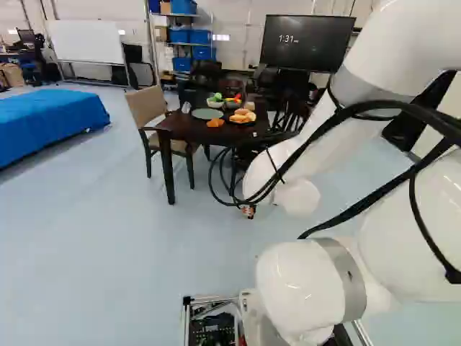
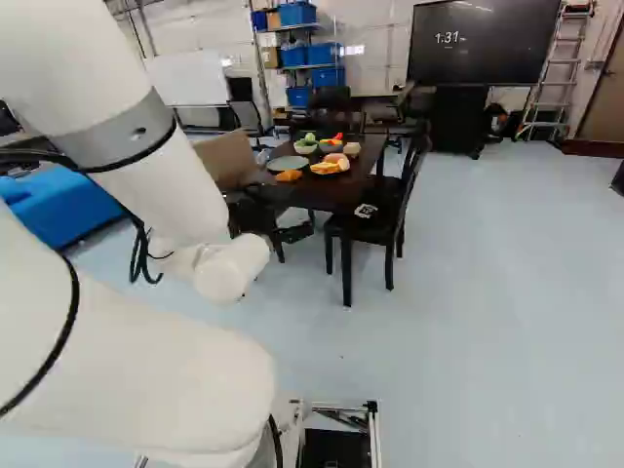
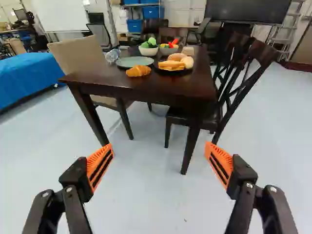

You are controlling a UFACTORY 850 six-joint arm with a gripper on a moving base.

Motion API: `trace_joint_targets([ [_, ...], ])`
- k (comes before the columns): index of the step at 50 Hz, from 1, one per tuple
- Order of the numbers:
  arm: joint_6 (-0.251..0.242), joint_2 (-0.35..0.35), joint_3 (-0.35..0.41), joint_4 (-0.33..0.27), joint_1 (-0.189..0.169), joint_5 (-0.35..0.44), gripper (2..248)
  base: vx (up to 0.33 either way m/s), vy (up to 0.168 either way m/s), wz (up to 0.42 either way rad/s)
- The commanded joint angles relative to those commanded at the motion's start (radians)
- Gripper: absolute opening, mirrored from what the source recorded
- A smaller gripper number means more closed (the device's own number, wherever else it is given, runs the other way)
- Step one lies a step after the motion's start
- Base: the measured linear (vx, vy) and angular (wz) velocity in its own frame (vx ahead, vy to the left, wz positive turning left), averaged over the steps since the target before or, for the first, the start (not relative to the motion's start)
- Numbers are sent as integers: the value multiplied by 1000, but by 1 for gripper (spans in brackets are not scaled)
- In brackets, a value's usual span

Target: Move the croissant to the empty plate

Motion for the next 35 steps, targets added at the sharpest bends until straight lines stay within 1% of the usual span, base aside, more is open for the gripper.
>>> trace_joint_targets([
  [35, 0, 0, 0, 0, 0, 0, 247, 0, 0, 0],
])
